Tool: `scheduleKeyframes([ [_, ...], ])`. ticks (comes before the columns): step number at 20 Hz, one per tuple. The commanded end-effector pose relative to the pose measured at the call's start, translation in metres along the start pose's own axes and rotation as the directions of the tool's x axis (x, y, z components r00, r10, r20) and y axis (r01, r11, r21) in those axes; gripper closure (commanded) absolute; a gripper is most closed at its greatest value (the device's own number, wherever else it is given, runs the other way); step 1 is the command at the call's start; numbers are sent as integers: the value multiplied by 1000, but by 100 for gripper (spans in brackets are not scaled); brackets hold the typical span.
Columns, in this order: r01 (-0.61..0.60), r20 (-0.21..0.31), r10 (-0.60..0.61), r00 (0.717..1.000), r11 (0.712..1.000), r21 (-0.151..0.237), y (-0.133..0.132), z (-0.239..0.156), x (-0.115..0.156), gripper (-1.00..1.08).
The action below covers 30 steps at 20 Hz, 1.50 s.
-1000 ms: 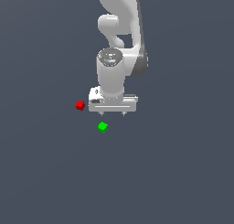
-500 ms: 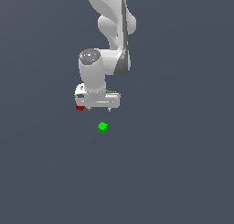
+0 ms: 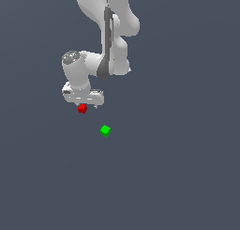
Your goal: Stack the red cube on top of the green cube.
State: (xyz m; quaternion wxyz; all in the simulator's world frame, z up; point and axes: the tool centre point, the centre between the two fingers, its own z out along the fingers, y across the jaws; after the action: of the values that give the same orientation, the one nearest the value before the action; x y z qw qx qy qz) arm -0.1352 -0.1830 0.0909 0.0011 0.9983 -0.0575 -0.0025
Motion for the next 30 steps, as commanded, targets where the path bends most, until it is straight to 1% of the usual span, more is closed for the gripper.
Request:
scheduleKeyframes([
  [1,-12,-2,12,1000,1000,0,19,7,-12,-92],
  [5,-25,-4,25,1000,1000,1,40,15,-24,-92],
  [9,-31,-4,31,999,1000,1,50,19,-30,-92],
  [16,-33,-4,33,999,999,1,50,23,-30,-92],
  [25,-34,-4,34,999,999,2,54,59,-32,-92],
  [30,-35,-5,35,999,999,3,55,70,-33,-92],
])
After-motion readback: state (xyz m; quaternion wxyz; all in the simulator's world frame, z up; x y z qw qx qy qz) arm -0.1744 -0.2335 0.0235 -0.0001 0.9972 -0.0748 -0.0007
